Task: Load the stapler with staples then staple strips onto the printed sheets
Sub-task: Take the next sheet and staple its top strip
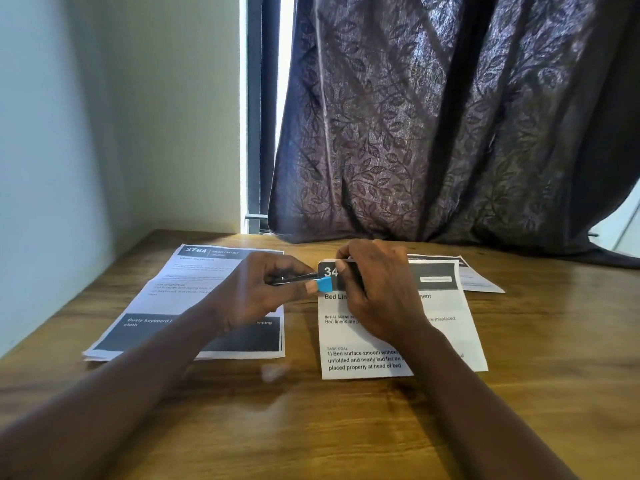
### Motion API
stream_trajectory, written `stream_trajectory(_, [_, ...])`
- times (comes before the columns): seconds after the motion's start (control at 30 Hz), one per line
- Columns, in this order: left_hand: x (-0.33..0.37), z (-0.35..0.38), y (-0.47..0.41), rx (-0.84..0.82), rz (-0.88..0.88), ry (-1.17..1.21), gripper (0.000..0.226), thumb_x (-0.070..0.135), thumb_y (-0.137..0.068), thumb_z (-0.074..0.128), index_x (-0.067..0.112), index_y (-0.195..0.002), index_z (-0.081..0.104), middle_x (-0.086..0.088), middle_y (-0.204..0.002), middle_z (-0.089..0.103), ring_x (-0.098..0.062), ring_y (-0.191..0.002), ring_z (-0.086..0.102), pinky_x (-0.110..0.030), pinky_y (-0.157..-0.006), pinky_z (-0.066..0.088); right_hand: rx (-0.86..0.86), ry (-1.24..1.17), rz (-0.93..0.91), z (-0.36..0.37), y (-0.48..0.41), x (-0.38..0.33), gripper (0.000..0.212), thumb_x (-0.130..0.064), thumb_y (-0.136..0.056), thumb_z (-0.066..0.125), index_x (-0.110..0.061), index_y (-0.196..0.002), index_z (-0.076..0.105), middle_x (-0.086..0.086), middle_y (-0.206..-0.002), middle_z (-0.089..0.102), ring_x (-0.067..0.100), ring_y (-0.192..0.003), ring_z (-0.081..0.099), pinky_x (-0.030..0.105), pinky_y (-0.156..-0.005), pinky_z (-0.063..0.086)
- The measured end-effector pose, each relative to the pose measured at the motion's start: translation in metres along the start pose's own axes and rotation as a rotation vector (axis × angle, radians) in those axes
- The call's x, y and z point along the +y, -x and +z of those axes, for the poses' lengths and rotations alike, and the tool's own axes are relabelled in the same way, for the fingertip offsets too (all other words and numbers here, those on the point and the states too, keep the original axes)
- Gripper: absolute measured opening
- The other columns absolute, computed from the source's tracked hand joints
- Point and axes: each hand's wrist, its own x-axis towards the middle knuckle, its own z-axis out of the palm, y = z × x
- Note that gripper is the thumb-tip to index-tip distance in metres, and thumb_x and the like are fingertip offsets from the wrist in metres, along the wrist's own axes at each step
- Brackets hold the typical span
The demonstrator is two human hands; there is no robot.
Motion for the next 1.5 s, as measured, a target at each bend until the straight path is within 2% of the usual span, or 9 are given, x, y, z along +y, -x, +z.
stream_trajectory(0.17, [-0.001,-0.002,-0.002,0.001,-0.030,-0.031,0.018,0.035,-0.088,0.074,0.022,-0.098,0.079,0.006,-0.096,0.079,-0.007,-0.084,0.070,-0.017,-0.060,0.051,0.001,0.004,-0.034,0.003,0.001,-0.003,0.004,-0.029,-0.099,0.051,-0.026,-0.099,0.053,-0.006,-0.089,0.057,0.015,-0.083,0.048,0.040,-0.080,0.040])
stream_trajectory(0.3, [-0.001,-0.002,-0.003,-0.007,-0.024,-0.079,0.028,0.044,-0.084,0.072,0.021,-0.098,0.079,0.011,-0.095,0.079,-0.011,-0.091,0.072,-0.028,-0.069,0.059,-0.018,0.002,-0.029,0.003,0.001,-0.004,0.007,-0.030,-0.098,0.050,-0.025,-0.100,0.055,-0.005,-0.091,0.059,0.014,-0.085,0.049,0.038,-0.083,0.040])
stream_trajectory(0.4, [-0.002,-0.004,-0.004,-0.018,-0.022,-0.118,0.018,0.036,-0.088,0.074,0.022,-0.099,0.079,0.012,-0.095,0.079,-0.013,-0.092,0.073,-0.043,-0.079,0.063,-0.021,-0.002,-0.031,0.002,0.001,-0.005,0.008,-0.030,-0.098,0.050,-0.025,-0.100,0.055,-0.005,-0.091,0.059,0.013,-0.085,0.048,0.038,-0.083,0.039])
stream_trajectory(0.7, [-0.003,-0.007,-0.004,-0.033,0.006,-0.182,0.004,0.031,-0.092,0.073,0.028,-0.094,0.074,0.008,-0.092,0.077,-0.016,-0.088,0.072,-0.047,-0.077,0.061,-0.023,-0.013,-0.038,0.003,0.001,-0.006,0.007,-0.030,-0.098,0.051,-0.025,-0.100,0.055,-0.005,-0.092,0.059,0.014,-0.086,0.049,0.038,-0.084,0.040])
stream_trajectory(1.0, [-0.005,-0.007,-0.005,-0.022,0.024,-0.149,0.010,0.030,-0.091,0.074,0.022,-0.097,0.078,0.010,-0.092,0.079,-0.015,-0.090,0.073,-0.043,-0.079,0.062,-0.040,-0.021,-0.030,0.002,0.002,-0.008,0.009,-0.031,-0.098,0.049,-0.024,-0.099,0.055,-0.004,-0.091,0.059,0.014,-0.085,0.049,0.038,-0.084,0.039])
stream_trajectory(1.17, [-0.009,-0.024,-0.004,0.007,0.076,-0.059,0.030,0.040,-0.083,0.075,0.021,-0.105,0.080,0.008,-0.090,0.079,-0.005,-0.079,0.070,-0.020,-0.069,0.055,-0.035,-0.035,-0.002,0.002,0.001,-0.007,0.009,-0.030,-0.099,0.048,-0.024,-0.096,0.055,-0.006,-0.088,0.058,0.014,-0.084,0.049,0.037,-0.082,0.036])
stream_trajectory(1.33, [-0.025,-0.038,-0.006,0.271,0.100,-0.395,0.049,0.072,-0.082,0.065,0.029,-0.099,0.081,0.018,-0.086,0.076,-0.007,-0.075,0.066,-0.030,-0.068,0.053,-0.026,-0.081,0.074,0.000,0.000,-0.003,0.013,-0.031,-0.099,0.047,-0.026,-0.091,0.055,-0.009,-0.083,0.059,0.014,-0.081,0.052,0.041,-0.085,0.037])
stream_trajectory(1.4, [-0.029,-0.038,-0.004,0.221,0.033,-0.515,0.056,0.077,-0.075,0.061,0.032,-0.102,0.080,0.021,-0.090,0.073,-0.004,-0.078,0.065,-0.033,-0.071,0.055,-0.027,-0.089,0.090,0.000,-0.001,-0.003,0.014,-0.032,-0.100,0.046,-0.026,-0.090,0.054,-0.009,-0.082,0.059,0.014,-0.081,0.052,0.042,-0.086,0.038])
stream_trajectory(1.5, [-0.027,-0.032,0.001,0.080,-0.048,-0.607,0.040,0.058,-0.084,0.072,0.030,-0.112,0.077,0.014,-0.099,0.069,-0.002,-0.085,0.059,-0.029,-0.078,0.052,-0.033,-0.097,0.109,0.001,0.000,-0.002,0.015,-0.034,-0.100,0.045,-0.027,-0.090,0.054,-0.008,-0.082,0.059,0.014,-0.081,0.052,0.044,-0.087,0.040])
